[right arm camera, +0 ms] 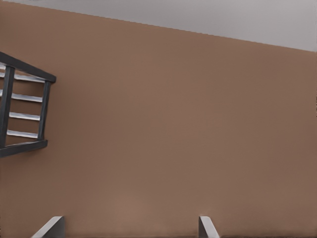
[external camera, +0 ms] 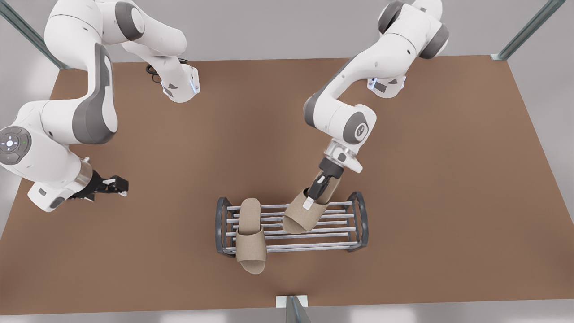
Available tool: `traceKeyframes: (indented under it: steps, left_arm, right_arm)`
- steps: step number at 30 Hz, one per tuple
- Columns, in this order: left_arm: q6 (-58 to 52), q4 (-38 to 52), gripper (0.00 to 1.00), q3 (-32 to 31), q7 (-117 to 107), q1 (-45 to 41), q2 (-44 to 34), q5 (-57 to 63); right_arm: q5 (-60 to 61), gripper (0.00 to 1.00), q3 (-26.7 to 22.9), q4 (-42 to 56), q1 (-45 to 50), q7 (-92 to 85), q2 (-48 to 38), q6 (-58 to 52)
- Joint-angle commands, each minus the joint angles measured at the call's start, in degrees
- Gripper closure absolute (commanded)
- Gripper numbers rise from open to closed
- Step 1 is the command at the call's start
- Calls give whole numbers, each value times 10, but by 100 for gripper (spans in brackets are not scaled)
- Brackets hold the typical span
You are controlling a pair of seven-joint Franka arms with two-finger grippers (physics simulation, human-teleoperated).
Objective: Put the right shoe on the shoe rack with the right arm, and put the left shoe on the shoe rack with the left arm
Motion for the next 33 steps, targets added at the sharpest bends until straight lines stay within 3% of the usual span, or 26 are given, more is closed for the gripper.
traceKeyframes:
  steps: [1, 14, 16, 30, 32, 33]
  left_arm:
    - [55, 3, 79, 17, -158, 14, -2, 7]
    - [27, 14, 79, 47, -171, -25, 34, 18]
    - [28, 10, 0, 47, -170, -25, 33, 20]
    - [28, -26, 0, 47, -169, -26, 30, 19]
    - [51, -43, 0, 47, -159, -20, -103, 55]
    - [51, -74, 0, 45, -157, -19, -176, 142]
  right_arm:
    - [2, 0, -2, 2, -3, 168, -4, -26]
    - [29, 0, 1, -14, -20, 166, -12, -5]
    - [29, 0, 1, -15, -19, 166, -11, -4]
    - [31, 0, 3, -14, -19, 166, -11, -4]
    - [31, 0, 3, -14, -19, 165, -13, -6]
    - [31, 0, 3, -14, -19, 165, -13, -6]
